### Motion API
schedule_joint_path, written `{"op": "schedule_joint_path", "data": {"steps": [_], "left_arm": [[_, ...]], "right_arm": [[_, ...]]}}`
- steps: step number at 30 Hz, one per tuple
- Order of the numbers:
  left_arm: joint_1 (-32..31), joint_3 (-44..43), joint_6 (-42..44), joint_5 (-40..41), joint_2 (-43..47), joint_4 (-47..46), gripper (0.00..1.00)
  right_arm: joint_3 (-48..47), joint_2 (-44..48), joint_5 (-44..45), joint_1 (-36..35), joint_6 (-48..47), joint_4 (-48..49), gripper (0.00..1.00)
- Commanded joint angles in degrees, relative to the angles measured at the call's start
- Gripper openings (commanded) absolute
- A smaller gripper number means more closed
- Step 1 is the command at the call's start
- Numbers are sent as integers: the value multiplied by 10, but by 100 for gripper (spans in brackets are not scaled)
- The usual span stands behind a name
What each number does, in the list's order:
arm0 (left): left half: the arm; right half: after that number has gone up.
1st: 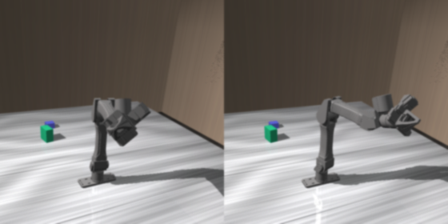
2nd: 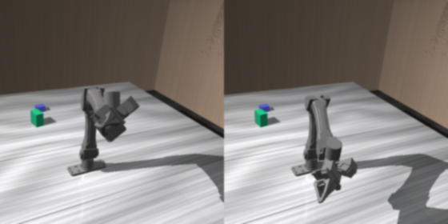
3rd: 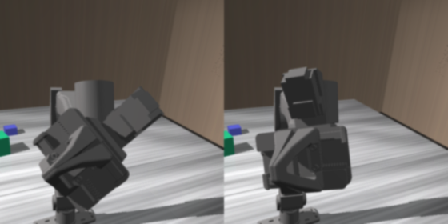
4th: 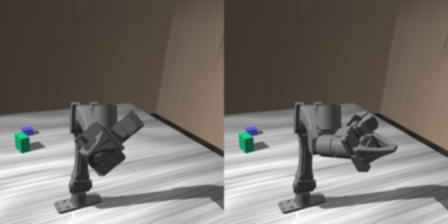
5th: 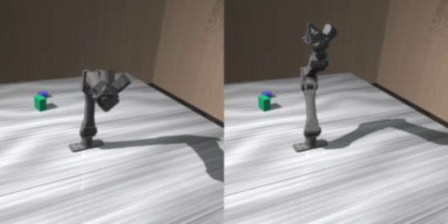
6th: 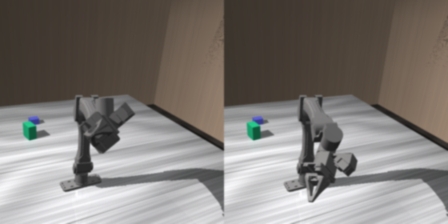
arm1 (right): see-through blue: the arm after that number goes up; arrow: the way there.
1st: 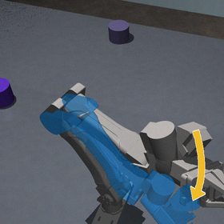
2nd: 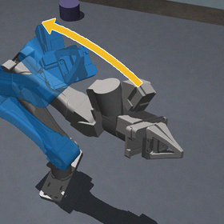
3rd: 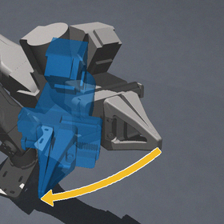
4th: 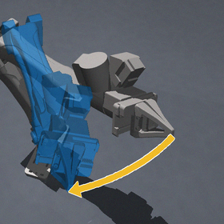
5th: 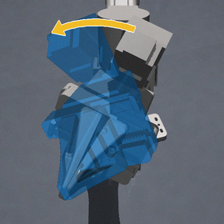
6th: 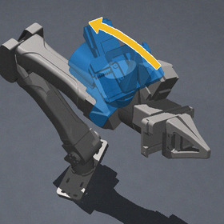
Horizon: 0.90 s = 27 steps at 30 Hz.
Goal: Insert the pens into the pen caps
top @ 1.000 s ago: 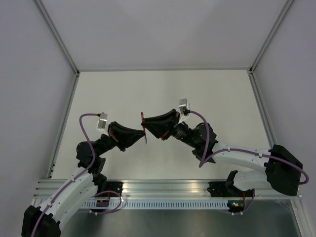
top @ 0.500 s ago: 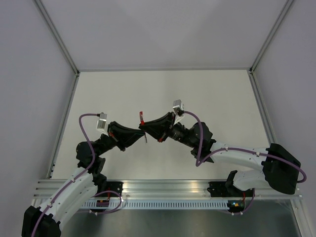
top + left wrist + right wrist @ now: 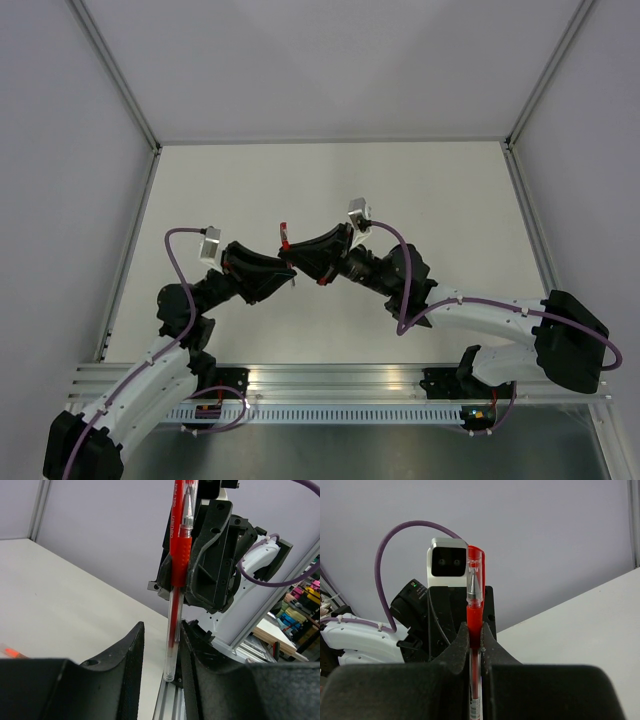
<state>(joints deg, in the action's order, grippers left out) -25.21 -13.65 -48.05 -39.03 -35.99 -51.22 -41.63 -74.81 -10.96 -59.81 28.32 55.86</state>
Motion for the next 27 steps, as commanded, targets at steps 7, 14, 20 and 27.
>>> {"op": "schedule_joint_path", "data": {"steps": [7, 14, 20, 27], "left_arm": [[0, -13, -2, -23, -22, -44, 27], [0, -14, -3, -25, -23, -55, 2], [0, -11, -5, -27, -25, -61, 2], [0, -13, -5, -27, -31, -60, 2]], "right_arm": [[-28, -3, -15, -15, -1, 18, 0], [-28, -10, -11, -18, -9, 16, 0], [-20, 14, 1, -18, -34, -12, 35], [-57, 48, 6, -18, -86, -154, 54]]}}
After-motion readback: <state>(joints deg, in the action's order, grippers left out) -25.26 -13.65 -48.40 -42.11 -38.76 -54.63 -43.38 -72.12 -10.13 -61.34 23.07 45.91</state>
